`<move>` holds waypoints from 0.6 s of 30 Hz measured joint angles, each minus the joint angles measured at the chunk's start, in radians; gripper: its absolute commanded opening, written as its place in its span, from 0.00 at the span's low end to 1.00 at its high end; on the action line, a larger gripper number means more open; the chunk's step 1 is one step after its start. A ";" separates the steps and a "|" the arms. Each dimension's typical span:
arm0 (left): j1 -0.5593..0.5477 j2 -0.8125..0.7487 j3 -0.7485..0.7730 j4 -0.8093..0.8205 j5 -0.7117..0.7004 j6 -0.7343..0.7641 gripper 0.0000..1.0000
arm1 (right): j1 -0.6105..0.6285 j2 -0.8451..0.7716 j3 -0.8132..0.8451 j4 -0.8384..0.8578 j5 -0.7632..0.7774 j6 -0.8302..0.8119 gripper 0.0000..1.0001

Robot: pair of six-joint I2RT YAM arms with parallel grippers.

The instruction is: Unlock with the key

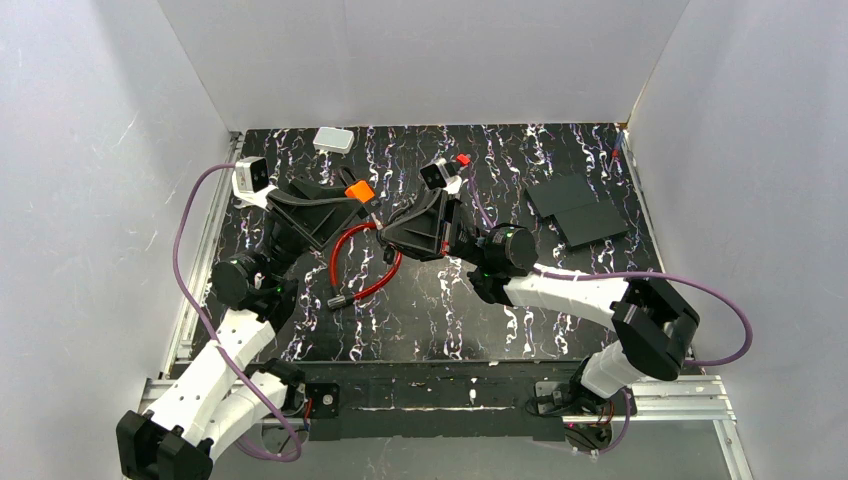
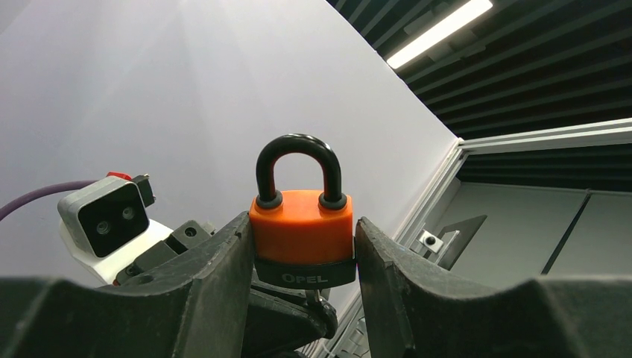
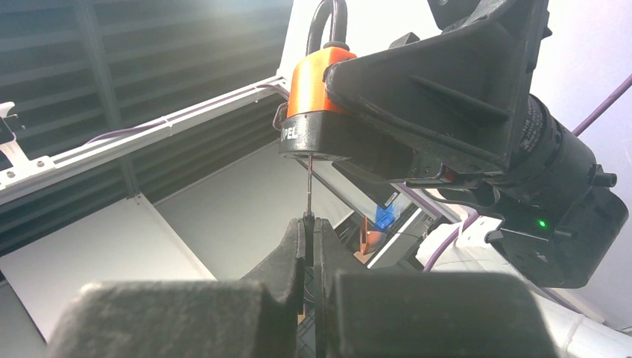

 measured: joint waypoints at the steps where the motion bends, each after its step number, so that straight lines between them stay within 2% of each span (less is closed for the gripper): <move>1: 0.000 0.000 0.000 0.001 0.000 0.000 0.00 | 0.000 0.000 0.000 0.000 0.000 0.000 0.01; 12: 0.005 0.031 0.014 0.056 0.036 0.000 0.00 | 0.000 0.000 0.000 0.003 0.000 0.046 0.01; 18: 0.008 0.058 0.073 0.079 0.082 0.001 0.00 | 0.002 0.002 0.041 0.004 -0.017 0.091 0.01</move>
